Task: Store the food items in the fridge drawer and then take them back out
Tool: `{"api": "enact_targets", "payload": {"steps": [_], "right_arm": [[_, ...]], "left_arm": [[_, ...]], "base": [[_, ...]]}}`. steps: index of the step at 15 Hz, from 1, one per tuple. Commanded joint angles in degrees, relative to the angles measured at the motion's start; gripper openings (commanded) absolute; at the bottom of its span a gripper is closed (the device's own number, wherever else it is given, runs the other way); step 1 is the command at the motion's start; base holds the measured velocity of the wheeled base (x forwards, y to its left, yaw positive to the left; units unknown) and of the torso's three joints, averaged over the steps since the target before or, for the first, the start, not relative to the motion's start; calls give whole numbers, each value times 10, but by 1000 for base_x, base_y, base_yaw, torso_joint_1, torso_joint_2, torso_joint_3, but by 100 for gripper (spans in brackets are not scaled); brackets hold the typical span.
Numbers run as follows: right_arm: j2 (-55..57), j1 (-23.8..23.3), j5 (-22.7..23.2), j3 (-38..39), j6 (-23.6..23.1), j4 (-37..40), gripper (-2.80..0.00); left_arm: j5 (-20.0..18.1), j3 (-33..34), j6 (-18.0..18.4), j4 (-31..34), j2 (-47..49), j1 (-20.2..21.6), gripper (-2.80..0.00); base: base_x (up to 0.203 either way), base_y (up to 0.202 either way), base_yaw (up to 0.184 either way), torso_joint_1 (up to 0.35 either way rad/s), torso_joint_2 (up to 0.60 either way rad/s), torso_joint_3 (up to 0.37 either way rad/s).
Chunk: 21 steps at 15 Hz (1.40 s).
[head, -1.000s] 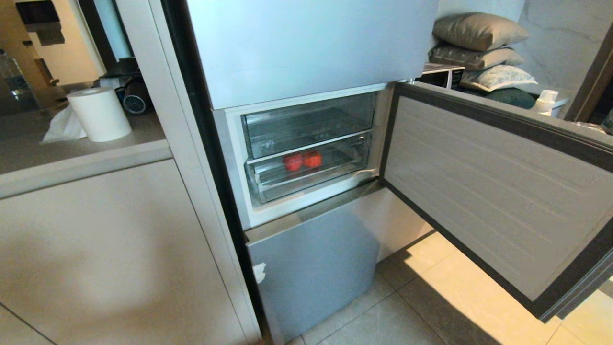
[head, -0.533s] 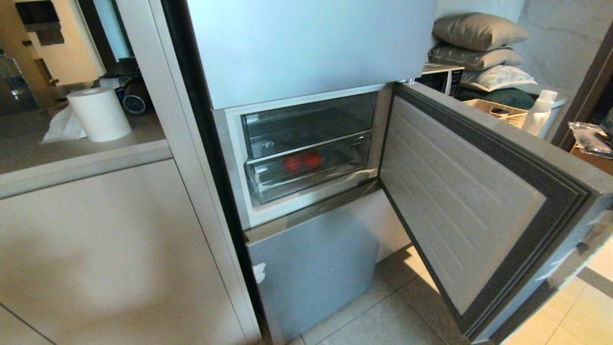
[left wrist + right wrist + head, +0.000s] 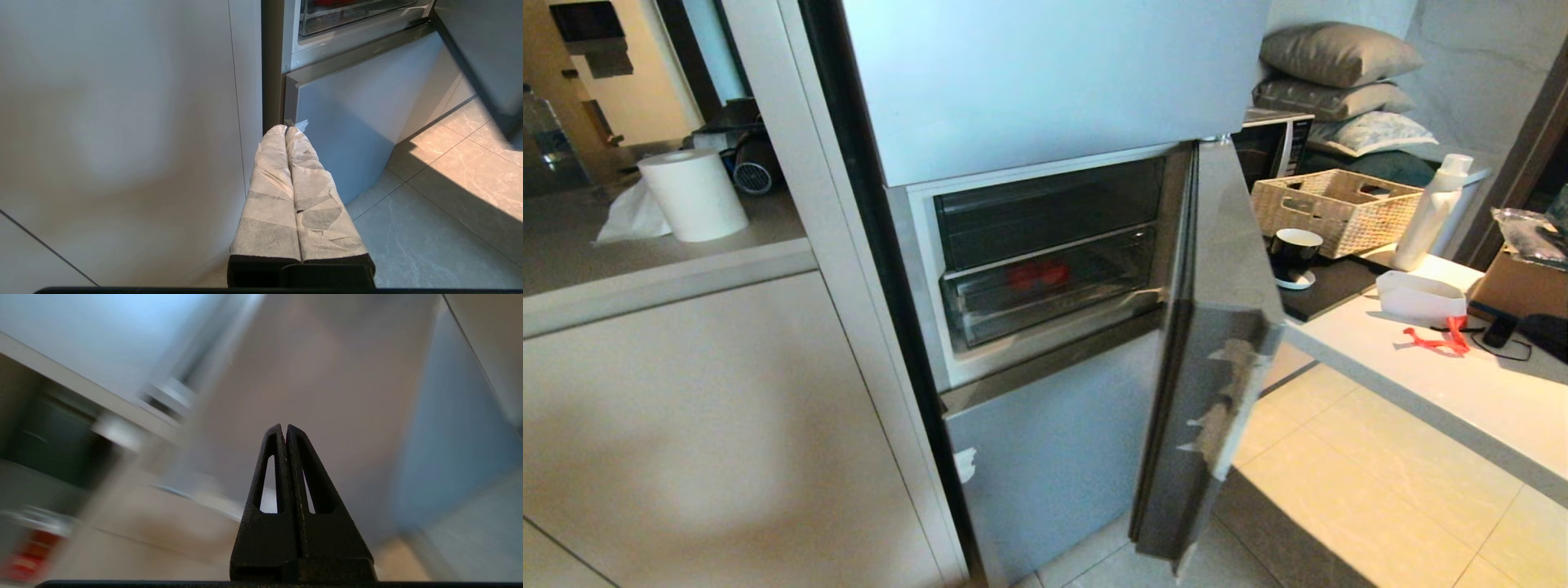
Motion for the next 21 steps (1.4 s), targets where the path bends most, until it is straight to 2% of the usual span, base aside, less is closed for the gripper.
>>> {"api": "enact_targets", "payload": {"steps": [1,4,7,9,11,17,21], "right_arm": [[130,92,-87,-9,-46,5,-280],[260,118,-112,-46,-103,-6,-280],[355,201,-116,-107,-145,-31,-280],[412,253,-121,-155,-153,-35,-280],[475,281,-127,-214,-155,-38,-280],[617,290,-132,-360,-154,-53,-280],[717,299,-147,-468,-155,-157,-280]], "left_arm": [[1,1,0,-1,1,0,-280],[1,1,0,-1,1,0,-280],[1,1,0,0,1,0,-280],[0,1,0,-1,1,0,-280],[0,1,0,0,1,0,-280],[1,1,0,-1,1,0,-280],[1,1,0,0,1,0,-280]], "base": [[0,0,0,0,0,0],[0,0,0,0,0,0],[0,0,0,0,0,0],[0,0,0,0,0,0],[0,0,0,0,0,0],[0,0,0,0,0,0],[0,0,0,0,0,0]]}}
